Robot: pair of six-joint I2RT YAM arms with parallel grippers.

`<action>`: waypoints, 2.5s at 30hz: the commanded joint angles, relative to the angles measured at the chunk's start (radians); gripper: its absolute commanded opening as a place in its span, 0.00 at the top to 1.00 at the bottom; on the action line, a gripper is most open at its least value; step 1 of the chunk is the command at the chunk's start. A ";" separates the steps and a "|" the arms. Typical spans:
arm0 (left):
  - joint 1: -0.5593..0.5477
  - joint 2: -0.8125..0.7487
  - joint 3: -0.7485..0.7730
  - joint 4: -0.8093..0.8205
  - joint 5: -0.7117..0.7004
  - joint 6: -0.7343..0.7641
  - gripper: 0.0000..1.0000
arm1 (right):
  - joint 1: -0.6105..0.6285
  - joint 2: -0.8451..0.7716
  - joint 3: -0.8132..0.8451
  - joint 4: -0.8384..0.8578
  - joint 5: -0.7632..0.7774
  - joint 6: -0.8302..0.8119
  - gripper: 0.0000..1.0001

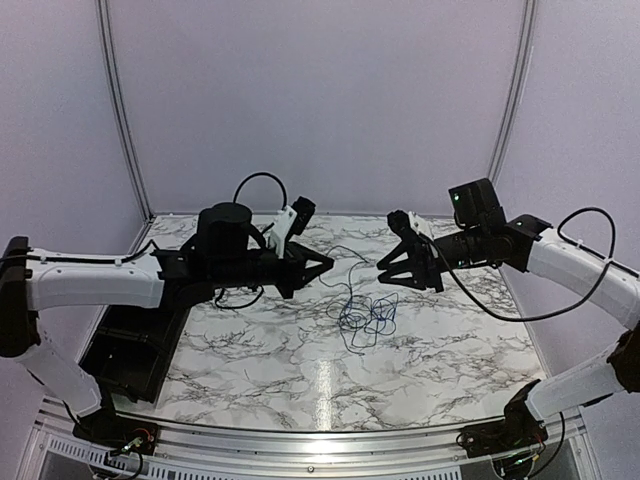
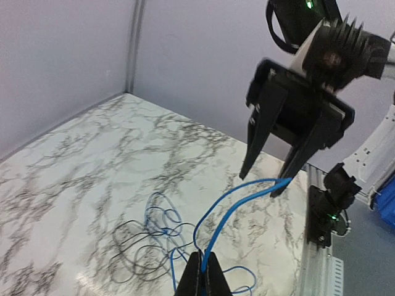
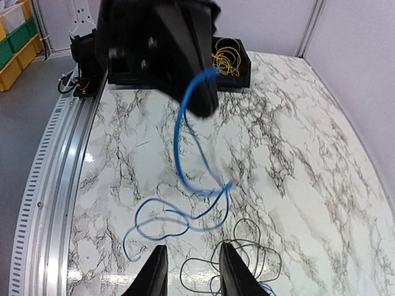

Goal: Untangle the cables

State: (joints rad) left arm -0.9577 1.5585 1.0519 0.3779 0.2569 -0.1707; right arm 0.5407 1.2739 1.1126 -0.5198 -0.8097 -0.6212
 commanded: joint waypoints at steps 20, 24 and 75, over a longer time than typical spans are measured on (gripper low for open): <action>0.166 -0.574 -0.009 -0.984 -1.043 -0.204 1.00 | 0.002 0.085 -0.080 0.110 0.154 -0.010 0.67; 0.219 -0.609 -0.025 -1.032 -1.065 -0.250 1.00 | 0.002 0.084 -0.083 0.112 0.162 -0.012 0.67; 0.608 -0.319 -0.319 -1.151 -0.737 -0.540 1.00 | 0.007 0.114 -0.086 0.083 0.179 -0.050 0.66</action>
State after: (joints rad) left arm -0.3634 1.2324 0.7380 -0.7391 -0.5171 -0.6781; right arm 0.5407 1.3846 1.0176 -0.4271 -0.6395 -0.6605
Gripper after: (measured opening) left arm 0.018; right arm 0.335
